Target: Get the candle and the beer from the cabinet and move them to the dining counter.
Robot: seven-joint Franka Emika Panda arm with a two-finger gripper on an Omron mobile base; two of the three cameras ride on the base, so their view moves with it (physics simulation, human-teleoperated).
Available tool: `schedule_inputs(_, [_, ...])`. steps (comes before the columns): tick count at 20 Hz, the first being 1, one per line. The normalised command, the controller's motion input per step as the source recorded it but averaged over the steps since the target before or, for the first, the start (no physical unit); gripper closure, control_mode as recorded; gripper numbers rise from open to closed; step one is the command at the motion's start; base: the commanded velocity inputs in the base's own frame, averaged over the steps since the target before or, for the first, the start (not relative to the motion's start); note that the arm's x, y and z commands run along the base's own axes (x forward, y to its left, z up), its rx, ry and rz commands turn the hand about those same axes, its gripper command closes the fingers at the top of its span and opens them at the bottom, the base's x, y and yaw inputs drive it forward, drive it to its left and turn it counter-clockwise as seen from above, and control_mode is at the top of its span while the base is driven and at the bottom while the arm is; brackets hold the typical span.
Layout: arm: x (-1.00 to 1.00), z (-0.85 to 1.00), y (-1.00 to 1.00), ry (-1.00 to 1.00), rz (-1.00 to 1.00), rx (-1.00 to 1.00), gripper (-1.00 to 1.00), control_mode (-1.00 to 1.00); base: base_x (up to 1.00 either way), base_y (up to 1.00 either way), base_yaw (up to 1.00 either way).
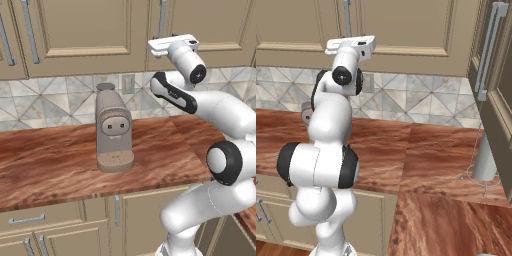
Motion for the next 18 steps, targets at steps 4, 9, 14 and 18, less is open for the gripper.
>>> schedule_inputs(4, [0.15, 0.00, 0.13, 0.00, 0.00, 0.00, -1.00, -1.00, 0.00, 0.00, 0.00])
schedule_inputs(9, [0.12, 0.00, 0.13, 0.00, 0.00, 0.00, -1.00, -1.00, 0.00, 0.00, 0.00])
schedule_inputs(14, [0.16, 0.00, 0.23, 0.00, 0.00, 0.00, 1.00, -1.00, 0.00, 0.00, 0.00])
schedule_inputs(18, [0.00, 0.00, 0.00, 0.00, 0.00, 0.00, 1.00, -1.00, 0.00, 0.00, 0.00])
